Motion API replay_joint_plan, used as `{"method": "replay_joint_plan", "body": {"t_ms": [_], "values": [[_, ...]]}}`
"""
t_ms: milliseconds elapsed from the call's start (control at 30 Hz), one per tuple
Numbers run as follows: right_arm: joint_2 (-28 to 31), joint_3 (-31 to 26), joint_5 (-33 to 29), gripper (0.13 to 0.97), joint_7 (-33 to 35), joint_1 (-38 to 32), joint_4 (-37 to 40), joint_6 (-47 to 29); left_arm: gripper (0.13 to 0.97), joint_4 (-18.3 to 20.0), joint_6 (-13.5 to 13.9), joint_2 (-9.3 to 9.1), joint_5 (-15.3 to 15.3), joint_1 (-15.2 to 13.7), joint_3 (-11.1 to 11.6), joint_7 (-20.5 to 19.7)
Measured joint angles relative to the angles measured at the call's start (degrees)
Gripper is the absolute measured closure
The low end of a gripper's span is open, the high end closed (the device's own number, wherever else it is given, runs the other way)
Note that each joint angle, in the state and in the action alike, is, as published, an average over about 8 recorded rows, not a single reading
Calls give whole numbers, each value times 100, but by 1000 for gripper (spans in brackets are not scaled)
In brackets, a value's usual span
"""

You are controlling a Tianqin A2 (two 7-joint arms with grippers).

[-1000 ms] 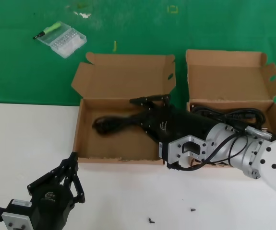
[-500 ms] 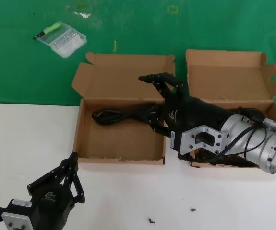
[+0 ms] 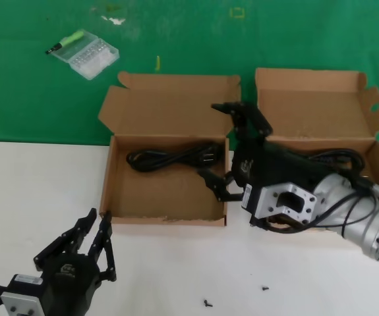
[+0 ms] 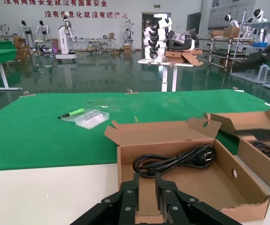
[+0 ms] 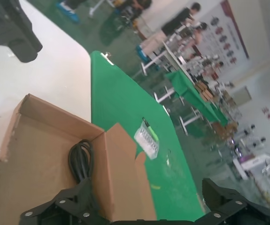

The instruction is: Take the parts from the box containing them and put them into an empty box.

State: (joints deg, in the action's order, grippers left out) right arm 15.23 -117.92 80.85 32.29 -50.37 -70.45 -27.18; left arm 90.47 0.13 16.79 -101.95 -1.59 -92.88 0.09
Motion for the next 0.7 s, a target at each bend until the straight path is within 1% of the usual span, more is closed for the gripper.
{"method": "replay_joint_plan", "body": {"t_ms": [133, 167, 233, 367, 433, 567, 633, 667, 700], "values": [[11, 144, 122, 270, -177, 274, -116, 149, 867, 7, -1, 2, -6, 8, 7, -1], [14, 183, 154, 270, -224, 349, -148, 188, 856, 8, -1, 3, -8, 11, 8, -1], [19, 260, 219, 244, -316, 496, -210, 266, 833, 12, -1, 4, -12, 15, 12, -1], [31, 412, 349, 192, -504, 790, -333, 424, 833, 19, -2, 6, -18, 25, 19, -1], [36, 487, 413, 167, -597, 933, -394, 503, 794, 22, -2, 7, -22, 30, 22, -1], [48, 638, 542, 167, -785, 1226, -516, 661, 716, 29, -3, 10, -29, 39, 30, -2], [54, 713, 606, 157, -878, 1371, -577, 739, 677, 33, -4, 11, -32, 43, 33, -2], [56, 752, 639, 152, -926, 1444, -608, 778, 677, 34, -4, 11, -34, 46, 35, -3], [59, 789, 670, 148, -971, 1516, -638, 817, 651, 36, -4, 12, -36, 48, 37, -3]]}}
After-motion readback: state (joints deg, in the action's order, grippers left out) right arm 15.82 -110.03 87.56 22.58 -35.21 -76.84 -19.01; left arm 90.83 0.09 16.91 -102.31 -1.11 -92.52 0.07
